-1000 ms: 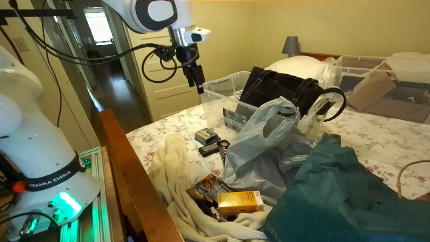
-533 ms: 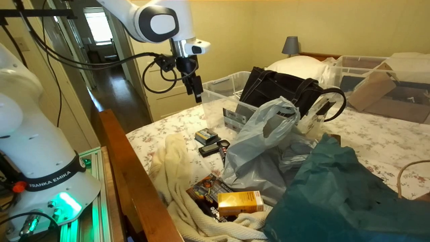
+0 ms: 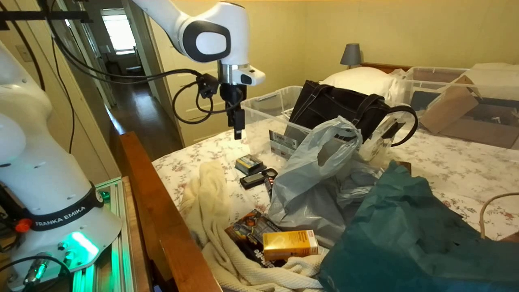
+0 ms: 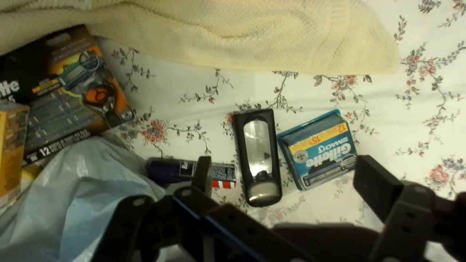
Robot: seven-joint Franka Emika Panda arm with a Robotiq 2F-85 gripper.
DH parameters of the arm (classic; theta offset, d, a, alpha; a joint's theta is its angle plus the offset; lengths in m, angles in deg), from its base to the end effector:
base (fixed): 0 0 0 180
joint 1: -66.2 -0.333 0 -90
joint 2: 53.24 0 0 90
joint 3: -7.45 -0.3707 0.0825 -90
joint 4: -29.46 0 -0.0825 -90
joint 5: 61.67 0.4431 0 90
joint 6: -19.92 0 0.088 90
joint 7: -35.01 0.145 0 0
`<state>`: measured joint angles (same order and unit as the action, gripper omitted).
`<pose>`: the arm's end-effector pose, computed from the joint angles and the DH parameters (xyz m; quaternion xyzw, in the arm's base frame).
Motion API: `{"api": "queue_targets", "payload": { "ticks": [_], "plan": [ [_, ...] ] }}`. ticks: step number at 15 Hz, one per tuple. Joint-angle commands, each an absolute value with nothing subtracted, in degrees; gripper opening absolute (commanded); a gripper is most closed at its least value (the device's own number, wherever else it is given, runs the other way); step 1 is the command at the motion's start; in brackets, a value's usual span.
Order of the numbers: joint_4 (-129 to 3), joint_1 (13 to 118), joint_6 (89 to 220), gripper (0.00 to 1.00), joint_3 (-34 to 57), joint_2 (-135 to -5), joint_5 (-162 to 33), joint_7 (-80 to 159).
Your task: Pick up the small bottle with the black lid and place it in the shopping bag
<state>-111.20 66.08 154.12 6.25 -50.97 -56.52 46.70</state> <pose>0.5008 0.0153 0.2792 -0.9913 0.1226 0.0397 0.0263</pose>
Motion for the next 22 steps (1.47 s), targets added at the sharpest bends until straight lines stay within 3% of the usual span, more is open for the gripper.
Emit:
{"api": "queue_targets", "payload": {
  "ticks": [1,7,15,22],
  "plan": [
    [-104.96,66.94,150.64,1.00,7.74,-60.91,-50.51,47.52],
    [-104.81,69.33,155.47,1.00,8.06,-68.78,-35.62,47.77],
    [-110.19,68.38,175.96,1.00,8.89,-71.66,-28.81,58.50],
    [-107.33,68.96,173.61,1.00,8.87,-74.69,-28.02,68.78]
  ]
}}
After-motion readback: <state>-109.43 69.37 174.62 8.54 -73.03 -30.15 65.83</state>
